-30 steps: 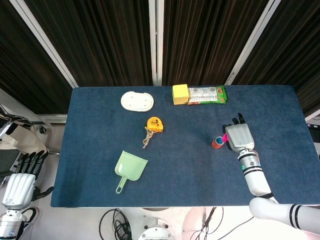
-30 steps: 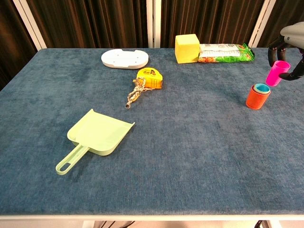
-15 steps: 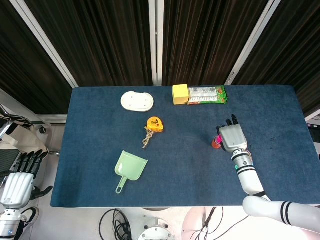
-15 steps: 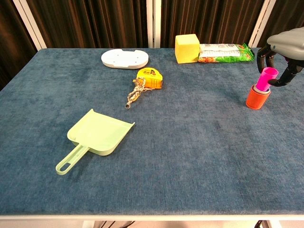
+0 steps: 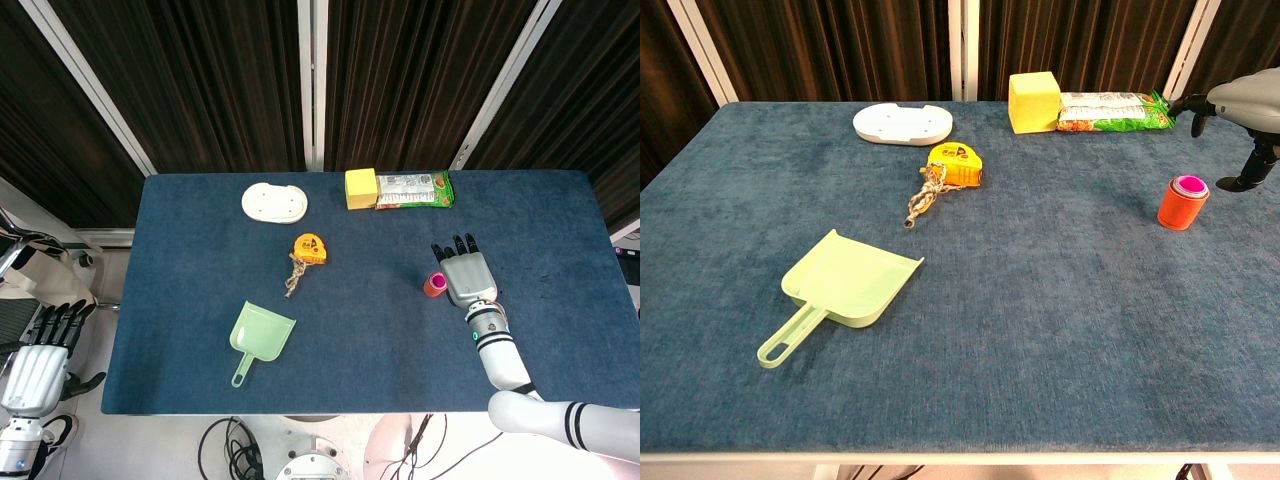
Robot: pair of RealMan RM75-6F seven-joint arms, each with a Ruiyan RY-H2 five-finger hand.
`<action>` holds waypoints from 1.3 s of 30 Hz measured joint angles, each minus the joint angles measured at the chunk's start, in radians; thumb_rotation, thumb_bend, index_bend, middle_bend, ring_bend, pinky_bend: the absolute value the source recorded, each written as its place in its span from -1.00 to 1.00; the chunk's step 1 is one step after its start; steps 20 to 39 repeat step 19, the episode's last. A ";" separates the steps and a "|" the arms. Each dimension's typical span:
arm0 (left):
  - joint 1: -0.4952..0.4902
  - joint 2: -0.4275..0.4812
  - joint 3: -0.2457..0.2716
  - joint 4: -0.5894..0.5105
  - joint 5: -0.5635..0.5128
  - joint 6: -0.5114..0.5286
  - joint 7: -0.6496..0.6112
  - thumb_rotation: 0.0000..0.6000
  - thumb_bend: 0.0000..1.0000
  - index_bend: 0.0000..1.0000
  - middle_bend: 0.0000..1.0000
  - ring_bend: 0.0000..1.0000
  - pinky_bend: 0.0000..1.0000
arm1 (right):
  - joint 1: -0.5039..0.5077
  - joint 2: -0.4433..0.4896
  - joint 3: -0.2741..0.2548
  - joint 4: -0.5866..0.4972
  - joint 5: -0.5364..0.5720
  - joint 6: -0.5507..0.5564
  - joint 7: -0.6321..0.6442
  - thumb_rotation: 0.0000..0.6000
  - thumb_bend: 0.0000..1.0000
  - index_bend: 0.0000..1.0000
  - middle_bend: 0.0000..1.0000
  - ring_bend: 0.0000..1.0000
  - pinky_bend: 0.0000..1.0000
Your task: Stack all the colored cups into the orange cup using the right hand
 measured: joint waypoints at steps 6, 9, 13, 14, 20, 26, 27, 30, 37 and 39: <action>-0.002 0.005 -0.001 -0.018 0.008 0.005 0.019 1.00 -0.93 -0.87 -0.91 -1.00 -1.00 | -0.038 0.045 -0.010 -0.065 -0.086 0.046 0.072 1.00 -0.56 -1.00 -0.80 -1.00 -1.00; -0.001 0.011 -0.002 -0.031 0.010 0.008 0.032 1.00 -0.93 -0.87 -0.91 -1.00 -1.00 | -0.092 0.087 -0.041 -0.114 -0.188 0.106 0.122 1.00 -0.56 -1.00 -0.85 -1.00 -1.00; -0.001 0.018 -0.002 -0.046 0.009 0.009 0.046 1.00 -0.93 -0.87 -0.91 -1.00 -1.00 | -0.206 0.138 -0.126 -0.142 -0.402 0.222 0.230 1.00 -0.61 -1.00 -0.98 -1.00 -1.00; -0.001 0.019 -0.003 -0.049 0.009 0.009 0.050 1.00 -0.93 -0.87 -0.91 -1.00 -1.00 | -0.235 0.144 -0.147 -0.137 -0.456 0.252 0.262 1.00 -0.63 -1.00 -1.00 -1.00 -1.00; -0.004 0.017 -0.014 -0.058 0.007 0.013 0.072 1.00 -0.92 -0.87 -0.91 -1.00 -1.00 | -0.426 0.138 -0.251 0.004 -0.730 0.458 0.479 1.00 -0.67 -1.00 -1.00 -1.00 -1.00; -0.004 0.017 -0.014 -0.058 0.007 0.013 0.072 1.00 -0.92 -0.87 -0.91 -1.00 -1.00 | -0.426 0.138 -0.251 0.004 -0.730 0.458 0.479 1.00 -0.67 -1.00 -1.00 -1.00 -1.00; -0.004 0.017 -0.014 -0.058 0.007 0.013 0.072 1.00 -0.92 -0.87 -0.91 -1.00 -1.00 | -0.426 0.138 -0.251 0.004 -0.730 0.458 0.479 1.00 -0.67 -1.00 -1.00 -1.00 -1.00; -0.004 0.017 -0.014 -0.058 0.007 0.013 0.072 1.00 -0.92 -0.87 -0.91 -1.00 -1.00 | -0.426 0.138 -0.251 0.004 -0.730 0.458 0.479 1.00 -0.67 -1.00 -1.00 -1.00 -1.00; -0.004 0.017 -0.014 -0.058 0.007 0.013 0.072 1.00 -0.92 -0.87 -0.91 -1.00 -1.00 | -0.426 0.138 -0.251 0.004 -0.730 0.458 0.479 1.00 -0.67 -1.00 -1.00 -1.00 -1.00; -0.004 0.017 -0.014 -0.058 0.007 0.013 0.072 1.00 -0.92 -0.87 -0.91 -1.00 -1.00 | -0.426 0.138 -0.251 0.004 -0.730 0.458 0.479 1.00 -0.67 -1.00 -1.00 -1.00 -1.00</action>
